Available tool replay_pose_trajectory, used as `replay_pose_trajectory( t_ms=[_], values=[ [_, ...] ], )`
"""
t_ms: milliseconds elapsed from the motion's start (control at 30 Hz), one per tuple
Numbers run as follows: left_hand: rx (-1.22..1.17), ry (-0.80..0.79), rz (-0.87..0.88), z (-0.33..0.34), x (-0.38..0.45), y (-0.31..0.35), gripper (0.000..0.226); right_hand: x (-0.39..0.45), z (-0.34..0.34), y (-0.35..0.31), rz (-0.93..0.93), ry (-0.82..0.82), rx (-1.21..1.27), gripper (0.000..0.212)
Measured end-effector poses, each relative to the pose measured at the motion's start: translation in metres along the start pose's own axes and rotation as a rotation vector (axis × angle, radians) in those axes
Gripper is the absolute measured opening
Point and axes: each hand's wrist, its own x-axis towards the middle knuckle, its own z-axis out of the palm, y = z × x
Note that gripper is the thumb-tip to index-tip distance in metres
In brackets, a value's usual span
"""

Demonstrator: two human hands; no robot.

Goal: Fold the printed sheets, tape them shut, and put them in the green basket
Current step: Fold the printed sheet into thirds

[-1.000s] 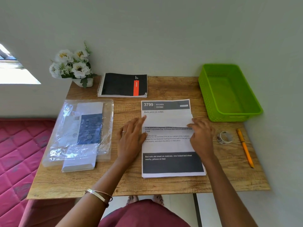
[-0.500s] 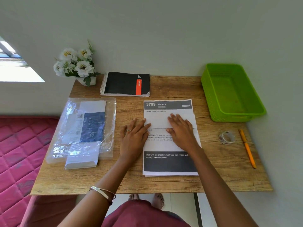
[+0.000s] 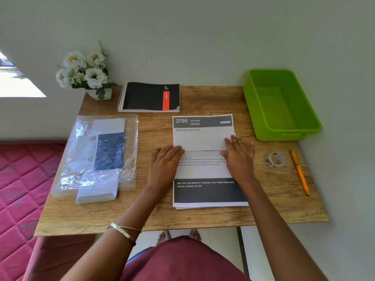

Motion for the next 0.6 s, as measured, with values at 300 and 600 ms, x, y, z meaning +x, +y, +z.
replay_pose_trajectory(
  t_ms=[300, 600],
  values=[
    [-0.187, -0.19, -0.034, -0.01, -0.006, -0.001, 0.054, -0.061, -0.031, -0.023, -0.414, -0.266, 0.468, 0.054],
    [-0.192, -0.287, -0.011, -0.01, -0.014, -0.003, 0.075, -0.086, -0.028, -0.015, -0.441, -0.362, 0.352, 0.063]
  ],
)
